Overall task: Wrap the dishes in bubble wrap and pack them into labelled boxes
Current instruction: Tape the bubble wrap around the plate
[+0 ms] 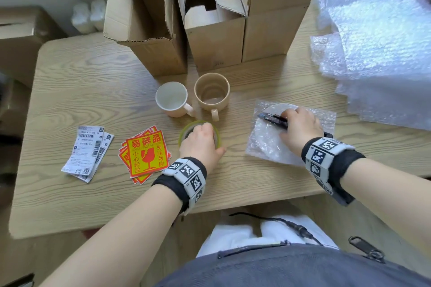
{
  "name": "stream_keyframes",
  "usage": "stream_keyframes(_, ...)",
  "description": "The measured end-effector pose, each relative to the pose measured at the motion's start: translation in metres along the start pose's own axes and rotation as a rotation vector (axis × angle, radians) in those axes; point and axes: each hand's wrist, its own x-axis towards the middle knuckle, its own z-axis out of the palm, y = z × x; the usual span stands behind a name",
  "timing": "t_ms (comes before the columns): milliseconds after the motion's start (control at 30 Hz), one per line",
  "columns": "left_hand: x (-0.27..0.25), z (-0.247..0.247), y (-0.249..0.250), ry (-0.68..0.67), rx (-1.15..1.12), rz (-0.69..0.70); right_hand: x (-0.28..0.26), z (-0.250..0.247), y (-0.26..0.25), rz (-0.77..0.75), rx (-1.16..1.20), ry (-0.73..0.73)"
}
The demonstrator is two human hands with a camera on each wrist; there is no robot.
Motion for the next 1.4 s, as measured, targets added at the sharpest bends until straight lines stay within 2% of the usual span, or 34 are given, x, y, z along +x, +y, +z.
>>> stream_keyframes(133,0.004,-0.007,0.020,0.077,-0.014,0.125,0.003,-0.002,0.003,0.010,0.011,-0.020)
stream_keyframes(233,0.011,-0.007,0.039,0.038,-0.034,0.207,0.004,-0.001,0.005,0.017,0.062,-0.008)
stream_keyframes(300,0.016,-0.003,0.052,-0.026,-0.033,0.214,0.005,-0.003,0.008,0.013,0.110,-0.044)
stream_keyframes(367,0.022,0.002,0.063,-0.097,-0.036,0.186,0.007,-0.009,0.013,0.001,0.185,-0.078)
stream_keyframes(467,0.032,0.010,0.079,-0.174,-0.037,0.118,0.016,-0.022,0.025,-0.030,0.295,-0.026)
stream_keyframes(633,0.043,0.016,0.103,-0.222,-0.044,-0.024,0.052,-0.050,0.052,-0.094,0.264,-0.043)
stream_keyframes(867,0.056,0.021,0.120,-0.159,-0.138,-0.216,0.101,-0.051,0.074,-0.099,0.269,-0.040)
stream_keyframes(1100,0.064,0.027,0.123,-0.156,-0.203,-0.275,0.105,-0.047,0.078,-0.170,0.133,-0.015)
stream_keyframes(1200,0.063,0.027,0.124,-0.135,-0.296,-0.252,0.094,-0.047,0.074,-0.312,0.107,0.057)
stream_keyframes(1233,0.063,0.026,0.125,-0.128,-0.329,-0.229,0.091,-0.046,0.072,-0.375,0.101,0.030)
stream_keyframes(1300,0.062,0.024,0.125,-0.113,-0.392,-0.179,0.082,-0.047,0.069,-0.445,0.141,-0.142)
stream_keyframes(1367,0.060,0.020,0.124,-0.095,-0.419,-0.133,0.075,-0.049,0.066,-0.428,0.247,-0.356)
stream_keyframes(1400,0.059,0.017,0.123,-0.084,-0.423,-0.105,0.072,-0.052,0.063,-0.418,0.260,-0.406)
